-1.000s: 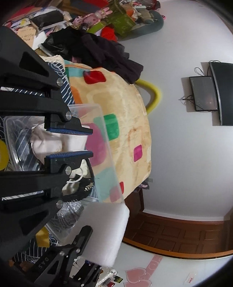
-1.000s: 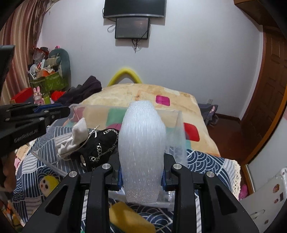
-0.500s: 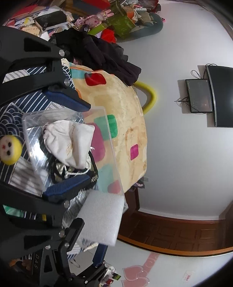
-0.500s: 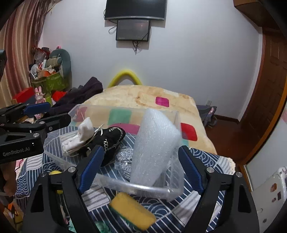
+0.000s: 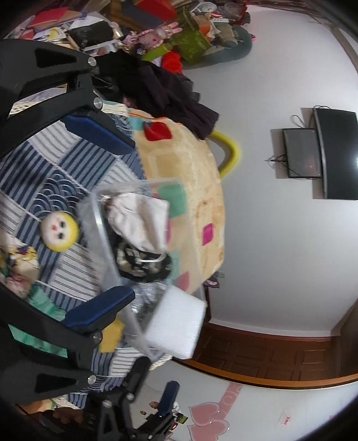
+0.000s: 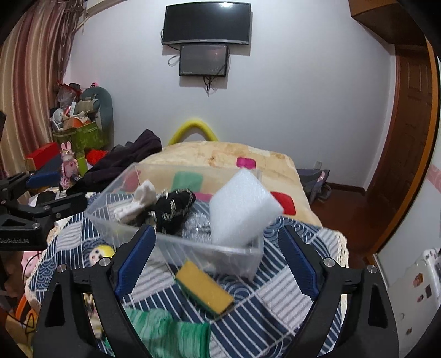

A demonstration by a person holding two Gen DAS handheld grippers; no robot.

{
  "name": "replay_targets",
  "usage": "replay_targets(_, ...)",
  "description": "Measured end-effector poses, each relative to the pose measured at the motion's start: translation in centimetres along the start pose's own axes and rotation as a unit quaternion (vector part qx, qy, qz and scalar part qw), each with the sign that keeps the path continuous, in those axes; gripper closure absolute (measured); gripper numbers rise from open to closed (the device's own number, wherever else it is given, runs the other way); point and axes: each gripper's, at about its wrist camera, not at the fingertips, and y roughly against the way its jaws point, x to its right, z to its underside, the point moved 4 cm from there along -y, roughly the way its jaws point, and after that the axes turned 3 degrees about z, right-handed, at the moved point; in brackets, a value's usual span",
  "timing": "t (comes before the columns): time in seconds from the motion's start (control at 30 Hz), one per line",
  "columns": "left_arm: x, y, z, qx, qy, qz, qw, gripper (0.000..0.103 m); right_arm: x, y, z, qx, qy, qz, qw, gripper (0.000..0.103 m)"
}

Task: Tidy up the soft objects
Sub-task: 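Grasp the yellow face ball with the left gripper while the right grasps the yellow-green sponge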

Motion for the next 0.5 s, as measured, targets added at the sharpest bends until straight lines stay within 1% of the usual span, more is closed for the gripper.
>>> replay_targets(0.07, -0.4, -0.1, 1.2, -0.013, 0.004, -0.002, 0.9999, 0.006, 0.1, -0.2, 0.8, -0.010, -0.005, -0.001, 1.000, 0.014)
replay_targets(0.23, -0.9, -1.0, 4.3, -0.046, 0.004, -0.010, 0.9989, 0.006, 0.8, -1.8, 3.3, -0.052, -0.018, -0.002, 0.998, 0.014)
replay_targets(0.37, -1.0, -2.6, 6.6, -0.079, 0.013, -0.001, 0.9968, 0.006, 0.9, -3.4, 5.3, -0.090, -0.035, -0.019, 0.995, 0.014)
replay_targets(0.5, -1.1, -4.8, 8.7, -0.114, 0.016, -0.001, 0.9934, 0.007, 0.4, -4.7, 6.1, -0.109, -0.039, -0.038, 0.993, 0.014)
